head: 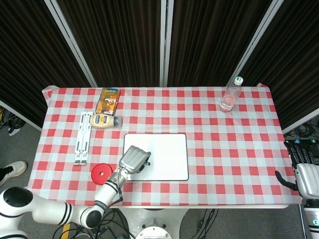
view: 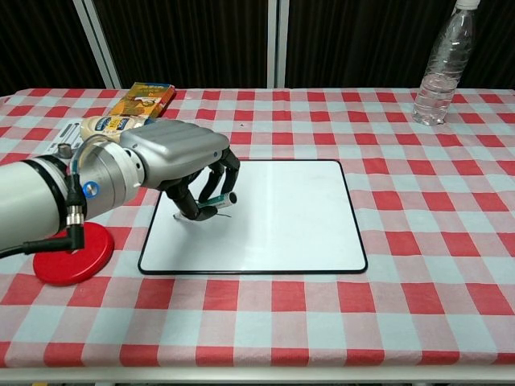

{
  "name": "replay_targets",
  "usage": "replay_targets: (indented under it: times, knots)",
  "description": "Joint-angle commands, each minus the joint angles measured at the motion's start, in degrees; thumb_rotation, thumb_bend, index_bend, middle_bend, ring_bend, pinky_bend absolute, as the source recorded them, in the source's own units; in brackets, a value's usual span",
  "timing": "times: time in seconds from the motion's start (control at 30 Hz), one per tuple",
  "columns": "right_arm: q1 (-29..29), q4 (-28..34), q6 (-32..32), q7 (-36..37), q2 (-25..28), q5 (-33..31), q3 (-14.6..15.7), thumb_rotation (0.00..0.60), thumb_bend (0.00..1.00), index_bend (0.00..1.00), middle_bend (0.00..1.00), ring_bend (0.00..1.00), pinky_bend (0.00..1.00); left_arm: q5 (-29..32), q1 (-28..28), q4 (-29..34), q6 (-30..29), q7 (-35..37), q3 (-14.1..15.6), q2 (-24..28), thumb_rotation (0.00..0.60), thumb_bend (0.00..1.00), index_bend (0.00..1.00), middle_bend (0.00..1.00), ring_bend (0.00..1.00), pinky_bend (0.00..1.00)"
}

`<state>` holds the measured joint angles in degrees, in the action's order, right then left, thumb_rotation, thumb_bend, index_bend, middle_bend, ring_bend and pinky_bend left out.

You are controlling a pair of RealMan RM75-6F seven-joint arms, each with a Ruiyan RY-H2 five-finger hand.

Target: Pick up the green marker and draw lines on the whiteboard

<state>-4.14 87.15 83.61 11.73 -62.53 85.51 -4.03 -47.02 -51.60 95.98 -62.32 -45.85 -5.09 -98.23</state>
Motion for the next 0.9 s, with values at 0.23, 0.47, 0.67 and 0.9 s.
replay_targets:
  times: [0.23, 0.47, 0.67, 0.9]
  knots:
    - [0.45, -0.16, 0.25, 0.19, 0.13, -0.25, 0.21, 0.600, 0.21, 0.00, 0.04, 0.00, 0.00, 0.70, -1.18, -1.81, 1.91, 0.21, -0.80, -2.39, 0.600, 0.45, 0.56, 0.59, 0.75, 0.93]
    - [1.00, -0.84, 0.63, 1.08, 0.24, -0.55, 0.32, 0.600, 0.21, 0.00, 0.04, 0.00, 0.00, 1.77, -3.42, -2.30, 3.77, -0.60, -2.16, -5.47, 0.600, 0.45, 0.56, 0.59, 0.75, 0.93]
    - [1.75, -1.57, 1.23, 2.17, 0.45, -0.87, 0.41, 0.600, 0.21, 0.00, 0.04, 0.00, 0.00, 2.25, -5.62, -2.22, 3.57, -2.71, -3.28, -7.95, 0.600, 0.45, 0.56, 0.59, 0.75, 0.93]
    - [2.24, -2.19, 2.30, 3.16, 0.50, -0.50, 0.25, 0.600, 0.21, 0.00, 0.04, 0.00, 0.00, -1.64, -3.27, 6.23, -6.70, -6.91, -3.01, -1.51, 0.600, 0.45, 0.56, 0.59, 0.75, 0.93]
